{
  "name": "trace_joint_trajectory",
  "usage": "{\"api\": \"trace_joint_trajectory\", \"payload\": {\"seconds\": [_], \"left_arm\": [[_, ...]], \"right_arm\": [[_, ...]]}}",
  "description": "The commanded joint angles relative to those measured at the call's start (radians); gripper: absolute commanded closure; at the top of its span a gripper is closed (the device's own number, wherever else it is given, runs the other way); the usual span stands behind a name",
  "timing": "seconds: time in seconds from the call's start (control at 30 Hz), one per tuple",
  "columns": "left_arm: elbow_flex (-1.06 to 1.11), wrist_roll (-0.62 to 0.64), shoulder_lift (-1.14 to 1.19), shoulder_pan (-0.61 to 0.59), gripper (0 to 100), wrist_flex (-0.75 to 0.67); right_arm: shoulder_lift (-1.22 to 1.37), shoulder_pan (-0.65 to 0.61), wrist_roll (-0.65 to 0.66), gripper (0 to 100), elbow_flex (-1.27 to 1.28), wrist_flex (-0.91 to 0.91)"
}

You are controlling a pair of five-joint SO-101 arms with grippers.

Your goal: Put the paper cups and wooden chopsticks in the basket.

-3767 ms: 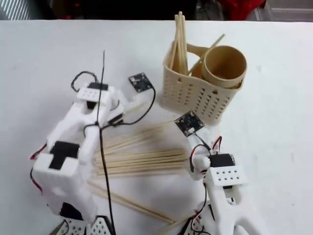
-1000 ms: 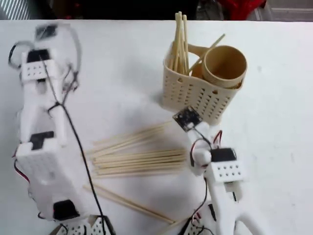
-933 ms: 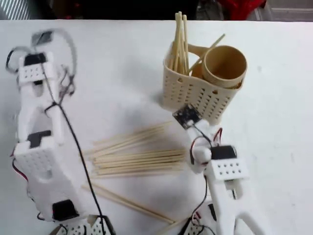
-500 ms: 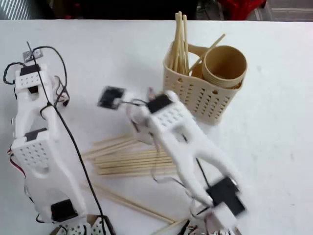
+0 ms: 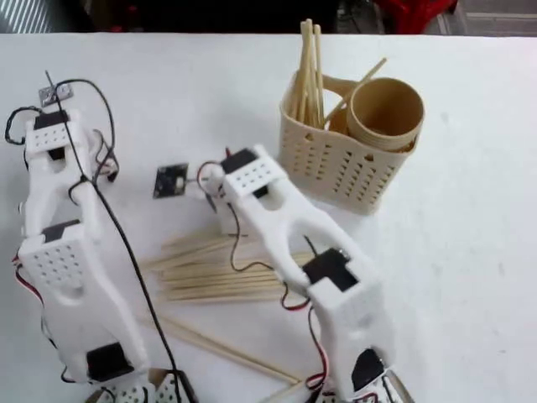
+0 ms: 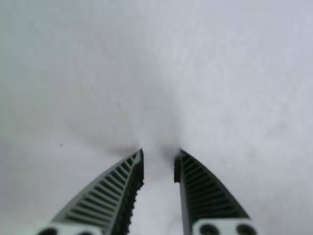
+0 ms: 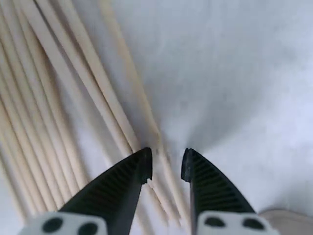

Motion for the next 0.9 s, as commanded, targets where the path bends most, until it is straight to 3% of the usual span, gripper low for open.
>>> {"api": "trace_joint_trajectory", "payload": {"seconds": [0.0, 0.17, 0.3, 0.57, 0.87], "left_arm": [[-0.023, 0.009, -0.005, -0.004, 88, -0.014], [-0.023, 0.009, -0.005, -0.004, 88, -0.015], [-0.023, 0.009, -0.005, -0.004, 88, -0.018], [-0.025, 0.009, -0.005, -0.004, 88, -0.02], [-0.029, 0.011, -0.005, -0.004, 88, -0.021]], "right_arm": [[0.018, 0.005, 0.005, 89.3, -0.044, -0.044], [0.065, 0.005, -0.005, 90.1, -0.046, -0.076], [0.077, 0.005, -0.075, 98.8, -0.051, -0.081], [0.053, 0.024, -0.281, 98.1, -0.054, -0.077], [-0.328, 0.074, -0.414, 98.1, -0.052, 0.041]]}}
